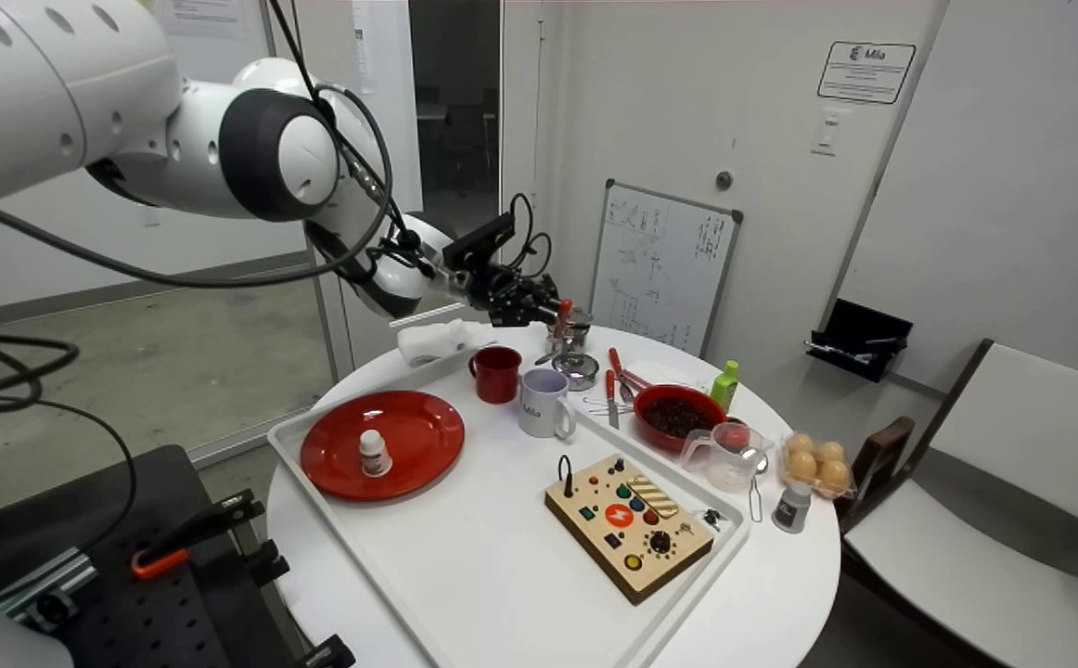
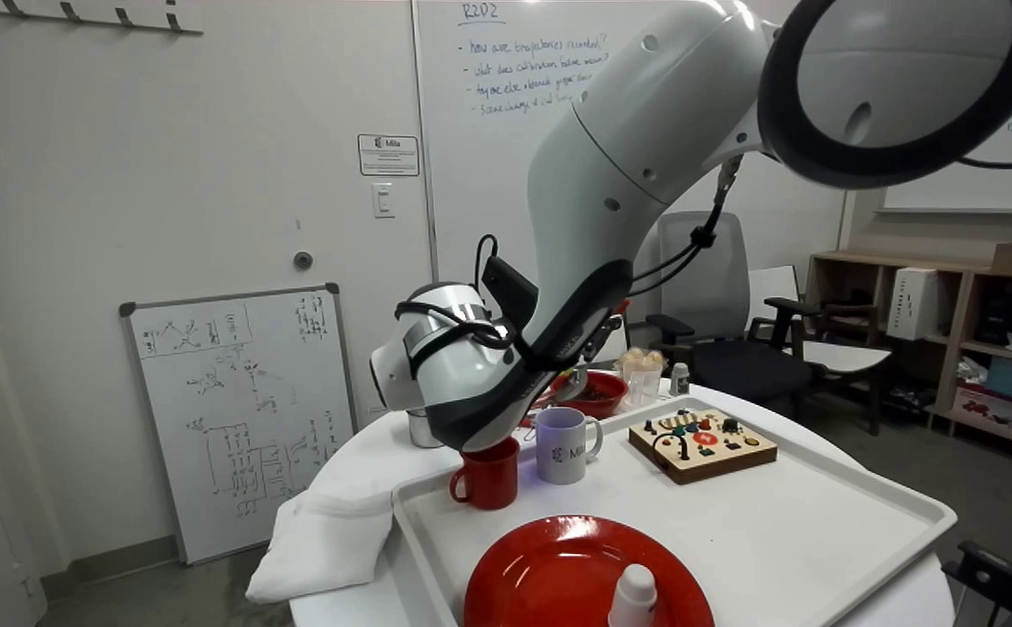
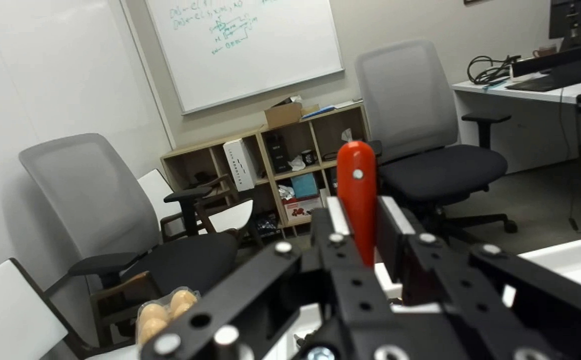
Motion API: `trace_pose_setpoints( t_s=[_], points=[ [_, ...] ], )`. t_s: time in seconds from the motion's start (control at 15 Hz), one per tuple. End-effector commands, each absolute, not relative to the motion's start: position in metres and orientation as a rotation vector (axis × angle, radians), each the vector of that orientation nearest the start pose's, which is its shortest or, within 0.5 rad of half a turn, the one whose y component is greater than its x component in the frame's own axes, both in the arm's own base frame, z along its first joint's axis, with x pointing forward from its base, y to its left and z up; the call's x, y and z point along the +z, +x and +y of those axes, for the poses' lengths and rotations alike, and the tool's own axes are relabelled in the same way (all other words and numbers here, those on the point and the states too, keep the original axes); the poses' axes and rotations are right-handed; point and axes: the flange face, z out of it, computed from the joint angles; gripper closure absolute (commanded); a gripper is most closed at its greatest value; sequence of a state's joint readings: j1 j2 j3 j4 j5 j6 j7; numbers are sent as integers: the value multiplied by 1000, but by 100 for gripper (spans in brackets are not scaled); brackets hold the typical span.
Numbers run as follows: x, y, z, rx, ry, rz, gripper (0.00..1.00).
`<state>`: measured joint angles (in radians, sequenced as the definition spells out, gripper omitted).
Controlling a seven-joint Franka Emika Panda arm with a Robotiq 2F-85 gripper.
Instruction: Place the spoon inside the white mug
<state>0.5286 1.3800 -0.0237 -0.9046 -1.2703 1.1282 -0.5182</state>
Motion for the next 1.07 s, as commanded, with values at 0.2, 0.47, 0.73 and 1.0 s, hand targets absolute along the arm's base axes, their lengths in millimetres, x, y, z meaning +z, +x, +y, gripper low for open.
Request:
trace_pose_setpoints(
  t_s=[0.2, 0.47, 0.73, 1.0],
  points=[
    [73, 659, 231, -1027, 1161, 920, 87],
    [73, 659, 221, -1051, 1155, 926, 87],
    [68, 658, 215, -1076, 1146, 933, 87],
    [62, 656, 214, -1099, 1138, 956, 87]
  ],
)
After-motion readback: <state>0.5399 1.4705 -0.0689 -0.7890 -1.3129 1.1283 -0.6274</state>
